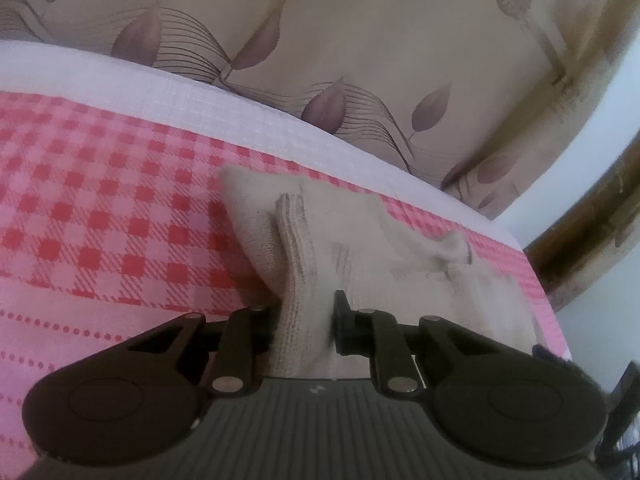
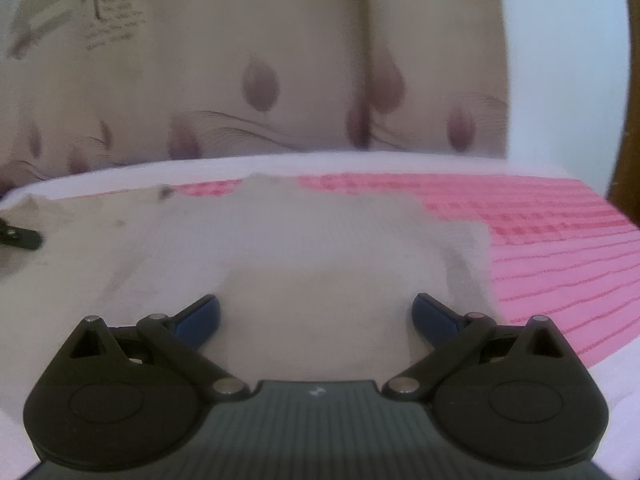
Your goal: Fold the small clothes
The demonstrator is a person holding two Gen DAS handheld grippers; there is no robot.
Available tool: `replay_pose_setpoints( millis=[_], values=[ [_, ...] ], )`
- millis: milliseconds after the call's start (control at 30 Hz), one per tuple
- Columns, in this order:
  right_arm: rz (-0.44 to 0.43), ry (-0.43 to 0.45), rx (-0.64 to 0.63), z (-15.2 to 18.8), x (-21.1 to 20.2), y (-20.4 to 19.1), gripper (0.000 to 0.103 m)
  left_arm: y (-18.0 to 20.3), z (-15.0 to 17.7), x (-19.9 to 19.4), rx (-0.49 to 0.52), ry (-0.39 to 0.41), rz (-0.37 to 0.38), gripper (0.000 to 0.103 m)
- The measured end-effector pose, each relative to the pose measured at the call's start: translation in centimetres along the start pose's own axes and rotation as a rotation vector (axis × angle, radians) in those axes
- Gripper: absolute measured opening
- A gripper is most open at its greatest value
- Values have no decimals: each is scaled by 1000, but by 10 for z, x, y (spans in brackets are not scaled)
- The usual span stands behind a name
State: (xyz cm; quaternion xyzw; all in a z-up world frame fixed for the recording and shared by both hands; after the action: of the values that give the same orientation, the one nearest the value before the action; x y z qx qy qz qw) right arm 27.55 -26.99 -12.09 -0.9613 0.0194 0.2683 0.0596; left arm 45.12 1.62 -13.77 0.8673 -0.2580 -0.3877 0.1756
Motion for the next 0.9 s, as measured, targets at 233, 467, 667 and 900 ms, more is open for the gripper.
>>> replay_pose_setpoints(
  millis=[233, 467, 667, 900],
  values=[
    [-225, 57, 110, -1, -20, 2, 103, 22, -3, -12, -32, 11, -53, 18],
    [-335, 76, 151, 0, -34, -2, 103, 74, 5, -19, -40, -4, -74, 18],
    [-370, 90, 126, 3, -43, -8, 103, 121, 19, -10, -68, -33, -56, 17],
    [-413, 90, 115, 4, -49, -11, 103, 167, 44, 20, -130, -83, 1, 15]
  ],
)
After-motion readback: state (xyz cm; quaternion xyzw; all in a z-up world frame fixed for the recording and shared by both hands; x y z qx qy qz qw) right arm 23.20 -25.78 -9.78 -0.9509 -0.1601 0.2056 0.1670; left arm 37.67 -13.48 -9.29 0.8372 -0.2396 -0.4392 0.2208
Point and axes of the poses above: each gripper's, at about its wrist camera, not at the fingertips, and x roughly the way its jaws point, y to its right, z to its underside, the point moved 9 cm from there along x, roughly the way its jaws point, and after that the axes turned 2 degrees about z, right-handed, at the moved point
